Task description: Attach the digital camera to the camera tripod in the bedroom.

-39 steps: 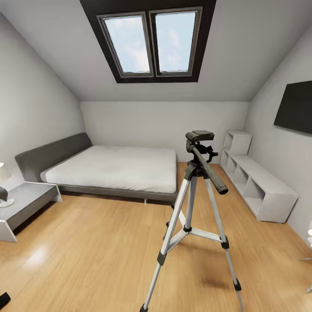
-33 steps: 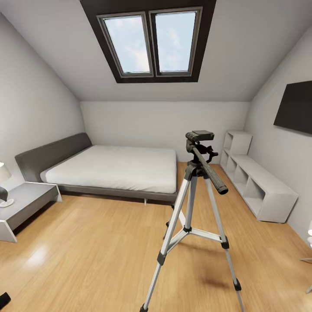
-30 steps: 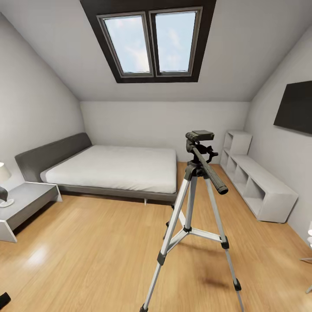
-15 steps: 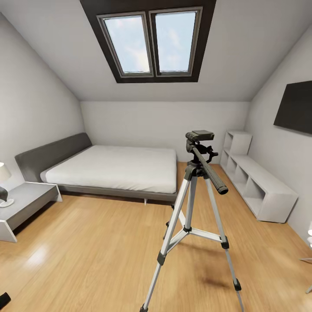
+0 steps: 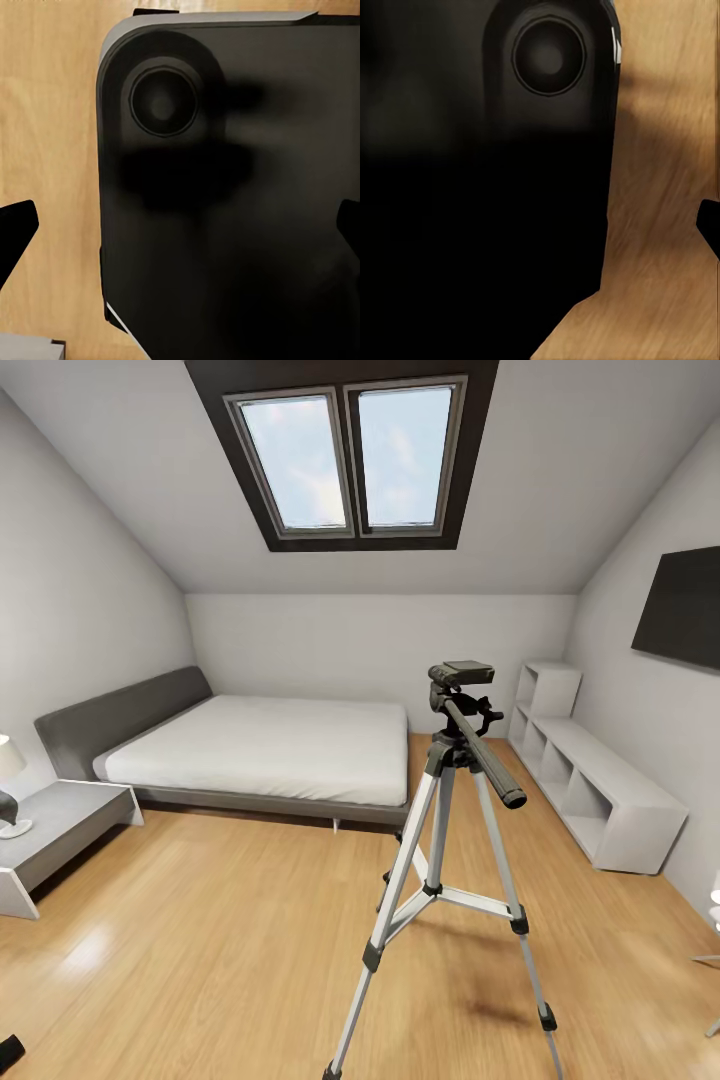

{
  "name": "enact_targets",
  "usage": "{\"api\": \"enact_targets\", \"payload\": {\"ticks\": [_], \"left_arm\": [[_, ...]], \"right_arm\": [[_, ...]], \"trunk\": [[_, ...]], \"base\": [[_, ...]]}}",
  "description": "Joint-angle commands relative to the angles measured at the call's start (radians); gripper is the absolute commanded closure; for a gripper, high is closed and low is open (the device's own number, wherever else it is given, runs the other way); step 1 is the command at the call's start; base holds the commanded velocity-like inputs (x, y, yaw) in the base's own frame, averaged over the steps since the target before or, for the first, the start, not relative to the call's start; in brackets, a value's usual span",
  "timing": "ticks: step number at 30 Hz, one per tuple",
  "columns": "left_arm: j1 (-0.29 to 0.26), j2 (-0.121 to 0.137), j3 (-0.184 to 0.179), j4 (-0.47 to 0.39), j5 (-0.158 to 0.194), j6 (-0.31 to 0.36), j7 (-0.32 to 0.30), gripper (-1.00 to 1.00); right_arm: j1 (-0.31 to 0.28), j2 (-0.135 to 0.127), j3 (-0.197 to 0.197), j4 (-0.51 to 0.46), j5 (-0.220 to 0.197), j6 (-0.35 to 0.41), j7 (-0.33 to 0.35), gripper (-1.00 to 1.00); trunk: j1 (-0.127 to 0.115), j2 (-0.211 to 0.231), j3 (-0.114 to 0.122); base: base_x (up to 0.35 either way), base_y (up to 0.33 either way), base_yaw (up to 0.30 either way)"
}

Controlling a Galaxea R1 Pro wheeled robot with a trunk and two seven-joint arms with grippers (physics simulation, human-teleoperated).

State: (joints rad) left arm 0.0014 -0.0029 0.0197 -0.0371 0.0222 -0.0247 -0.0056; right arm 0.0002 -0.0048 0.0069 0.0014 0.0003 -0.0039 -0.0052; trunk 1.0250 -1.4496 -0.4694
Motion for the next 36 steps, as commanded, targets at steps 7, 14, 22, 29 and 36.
{"api": "enact_targets", "payload": {"ticks": [7, 14, 22, 29, 36], "left_arm": [[0.000, 0.000, 0.002, -0.001, 0.003, -0.002, -0.001, -1.00], [0.000, 0.000, 0.002, -0.001, 0.004, -0.003, 0.000, -1.00], [0.000, 0.000, 0.002, -0.001, 0.004, -0.003, 0.001, -1.00], [0.000, 0.001, 0.002, -0.001, 0.005, -0.003, 0.001, -1.00], [0.000, 0.004, -0.001, -0.001, 0.106, -0.002, 0.001, -1.00]], "right_arm": [[0.000, 0.001, 0.001, 0.000, 0.001, 0.001, -0.002, -1.00], [0.000, 0.001, 0.001, 0.000, 0.003, 0.002, -0.002, -1.00], [0.000, 0.000, 0.001, 0.000, 0.003, 0.001, -0.004, -1.00], [0.000, 0.002, 0.001, 0.000, 0.004, 0.000, -0.004, -1.00], [0.000, 0.003, 0.003, 0.000, 0.012, 0.000, -0.004, -1.00]], "trunk": [[0.000, 0.000, -0.001], [0.000, 0.000, -0.001], [0.000, 0.000, -0.001], [0.000, 0.000, -0.001], [0.000, 0.000, -0.001]], "base": [[0.000, 0.000, 0.001], [0.000, 0.000, 0.126], [0.000, 0.000, 0.245], [0.000, 0.000, 0.265], [0.000, 0.000, 0.270]]}}
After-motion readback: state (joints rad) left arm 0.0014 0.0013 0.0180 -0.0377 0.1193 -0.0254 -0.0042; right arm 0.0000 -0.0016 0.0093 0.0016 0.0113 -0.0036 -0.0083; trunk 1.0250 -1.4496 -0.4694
